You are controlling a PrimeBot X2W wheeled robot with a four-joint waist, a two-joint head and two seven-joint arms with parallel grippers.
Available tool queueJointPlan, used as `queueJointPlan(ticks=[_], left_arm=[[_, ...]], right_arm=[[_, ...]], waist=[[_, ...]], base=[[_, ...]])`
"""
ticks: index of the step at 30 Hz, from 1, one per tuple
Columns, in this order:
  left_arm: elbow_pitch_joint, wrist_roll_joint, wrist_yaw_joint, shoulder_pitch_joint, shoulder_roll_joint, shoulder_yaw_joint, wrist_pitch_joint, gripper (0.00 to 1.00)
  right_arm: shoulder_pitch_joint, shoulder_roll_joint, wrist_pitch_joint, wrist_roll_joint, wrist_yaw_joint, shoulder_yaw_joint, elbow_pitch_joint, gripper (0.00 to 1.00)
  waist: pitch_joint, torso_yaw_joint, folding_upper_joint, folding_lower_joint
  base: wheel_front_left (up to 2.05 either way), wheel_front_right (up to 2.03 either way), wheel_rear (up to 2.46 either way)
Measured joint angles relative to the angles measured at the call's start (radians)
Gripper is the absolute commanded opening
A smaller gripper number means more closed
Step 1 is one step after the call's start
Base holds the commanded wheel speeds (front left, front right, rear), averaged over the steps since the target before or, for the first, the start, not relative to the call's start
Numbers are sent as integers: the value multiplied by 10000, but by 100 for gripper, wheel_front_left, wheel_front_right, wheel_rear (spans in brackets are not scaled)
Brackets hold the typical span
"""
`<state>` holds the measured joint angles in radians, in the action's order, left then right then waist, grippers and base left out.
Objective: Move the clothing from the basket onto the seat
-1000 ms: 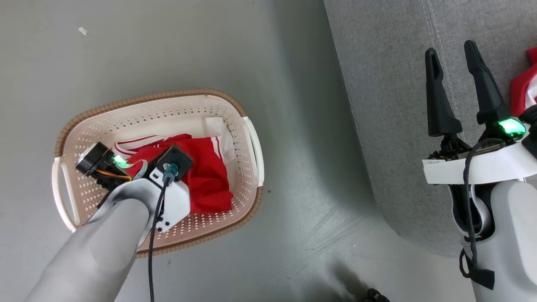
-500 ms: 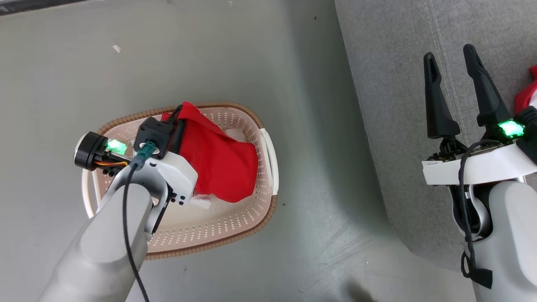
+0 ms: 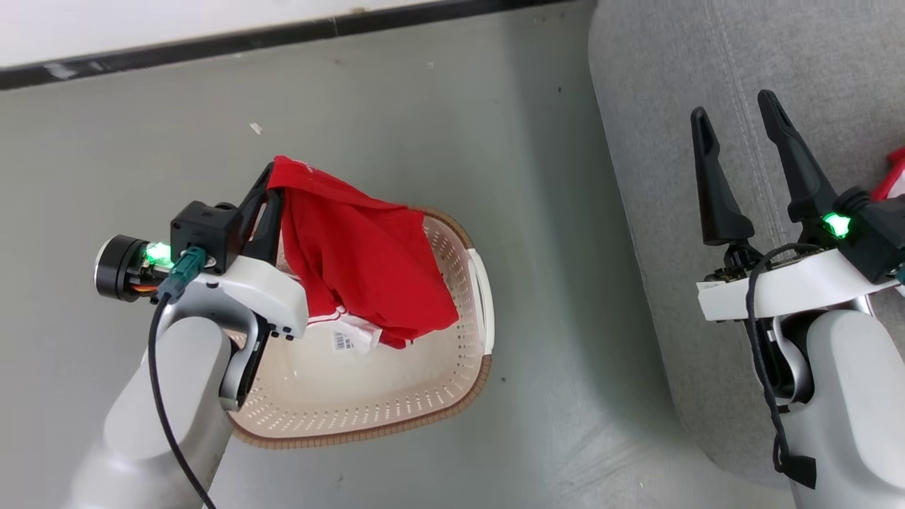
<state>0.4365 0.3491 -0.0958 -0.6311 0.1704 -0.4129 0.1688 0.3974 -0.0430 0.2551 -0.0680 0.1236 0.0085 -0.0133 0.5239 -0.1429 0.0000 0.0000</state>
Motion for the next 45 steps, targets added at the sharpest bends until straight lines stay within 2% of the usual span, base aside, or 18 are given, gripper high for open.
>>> queueJointPlan(ticks=[12,23,39,45], left_arm=[[-991,447,31,303,217,257,69,0],[-1503,748,198,755,236,207,-422,0],[-2205,982,209,1398,291,-23,-1250,0],[-2523,1085,385,1426,257,-263,-1601,0]], right_arm=[[-266,-17,0,84,0,247,472,100],[-813,-79,0,192,0,711,901,100],[-1804,-604,0,263,0,972,1478,100],[-2085,-957,0,261,0,1214,1643,100]], waist=[[-1295,547,0,0],[-2385,971,0,1],[-3953,1545,0,0],[-4436,1677,0,0]], base=[[0,0,0],[0,0,0],[0,0,0],[0,0,0]])
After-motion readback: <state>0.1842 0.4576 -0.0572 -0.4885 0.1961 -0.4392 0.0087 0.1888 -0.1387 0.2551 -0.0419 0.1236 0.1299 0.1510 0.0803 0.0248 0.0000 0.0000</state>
